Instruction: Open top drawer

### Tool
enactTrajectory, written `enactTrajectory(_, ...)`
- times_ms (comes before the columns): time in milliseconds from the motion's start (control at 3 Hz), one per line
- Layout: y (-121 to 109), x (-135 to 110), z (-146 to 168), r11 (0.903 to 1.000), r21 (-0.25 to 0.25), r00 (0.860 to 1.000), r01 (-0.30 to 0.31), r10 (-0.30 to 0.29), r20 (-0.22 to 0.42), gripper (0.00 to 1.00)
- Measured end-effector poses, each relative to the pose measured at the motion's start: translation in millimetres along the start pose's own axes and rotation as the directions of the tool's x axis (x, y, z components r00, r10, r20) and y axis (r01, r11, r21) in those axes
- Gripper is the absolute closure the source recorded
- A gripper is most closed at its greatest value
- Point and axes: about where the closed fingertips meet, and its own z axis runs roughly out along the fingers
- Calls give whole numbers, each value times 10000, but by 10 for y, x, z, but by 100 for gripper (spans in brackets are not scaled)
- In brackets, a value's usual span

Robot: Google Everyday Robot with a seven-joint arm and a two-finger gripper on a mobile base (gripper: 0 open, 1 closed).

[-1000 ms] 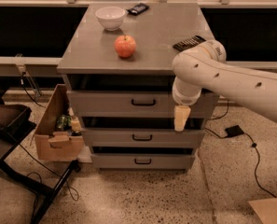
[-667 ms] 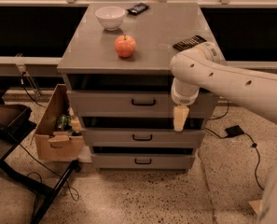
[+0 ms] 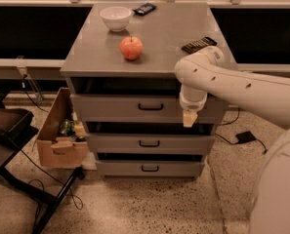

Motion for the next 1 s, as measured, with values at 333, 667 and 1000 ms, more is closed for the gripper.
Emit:
enactTrajectory(333, -20, -32, -49, 10000, 0, 10000, 0, 0, 0, 71)
enactTrajectory(667, -52, -42, -128, 10000, 0, 10000, 0, 0, 0, 94)
enactTrajectory(1000, -73, -39, -194, 10000, 0, 10000, -1, 1, -1, 100)
